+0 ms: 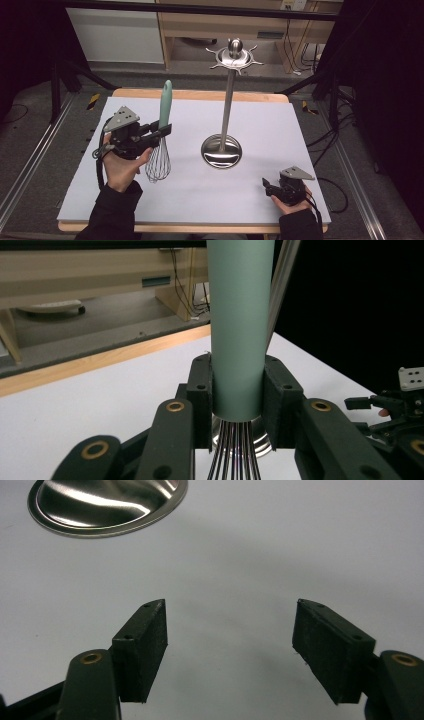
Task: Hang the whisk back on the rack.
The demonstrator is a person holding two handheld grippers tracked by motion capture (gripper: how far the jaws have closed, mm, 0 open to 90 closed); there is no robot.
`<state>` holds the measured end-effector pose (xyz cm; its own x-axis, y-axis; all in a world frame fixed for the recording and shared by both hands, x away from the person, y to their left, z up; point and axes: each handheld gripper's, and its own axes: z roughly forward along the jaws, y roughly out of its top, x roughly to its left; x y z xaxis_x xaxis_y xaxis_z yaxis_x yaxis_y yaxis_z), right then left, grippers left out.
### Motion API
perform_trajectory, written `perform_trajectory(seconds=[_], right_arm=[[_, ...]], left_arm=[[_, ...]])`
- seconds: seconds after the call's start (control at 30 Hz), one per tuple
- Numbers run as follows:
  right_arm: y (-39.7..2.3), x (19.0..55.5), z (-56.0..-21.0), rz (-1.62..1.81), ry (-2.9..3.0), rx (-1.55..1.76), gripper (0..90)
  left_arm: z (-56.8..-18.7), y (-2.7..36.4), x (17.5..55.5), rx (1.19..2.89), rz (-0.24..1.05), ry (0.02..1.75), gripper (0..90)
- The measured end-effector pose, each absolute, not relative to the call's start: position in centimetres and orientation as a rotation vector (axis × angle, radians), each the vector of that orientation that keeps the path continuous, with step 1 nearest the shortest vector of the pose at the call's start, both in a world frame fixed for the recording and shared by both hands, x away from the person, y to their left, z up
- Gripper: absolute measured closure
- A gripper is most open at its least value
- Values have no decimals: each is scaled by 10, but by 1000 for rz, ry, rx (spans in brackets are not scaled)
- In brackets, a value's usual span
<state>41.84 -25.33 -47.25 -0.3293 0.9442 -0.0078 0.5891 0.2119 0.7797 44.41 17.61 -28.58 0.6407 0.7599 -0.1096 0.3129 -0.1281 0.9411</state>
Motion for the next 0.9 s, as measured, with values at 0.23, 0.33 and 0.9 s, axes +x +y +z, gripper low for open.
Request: perform_trajectory(seconds=[0.23,0.33,0.9], right_arm=[[-253,419,-473,953,2000,1419,304],[-254,419,-473,953,1999,1418,304],[-255,420,-472,950,1993,1410,305]], left_arm=[[-279,169,447,1706,488,846,688],[-274,163,449,1698,487,830,687],[-256,139,456,1693,497,769,687]])
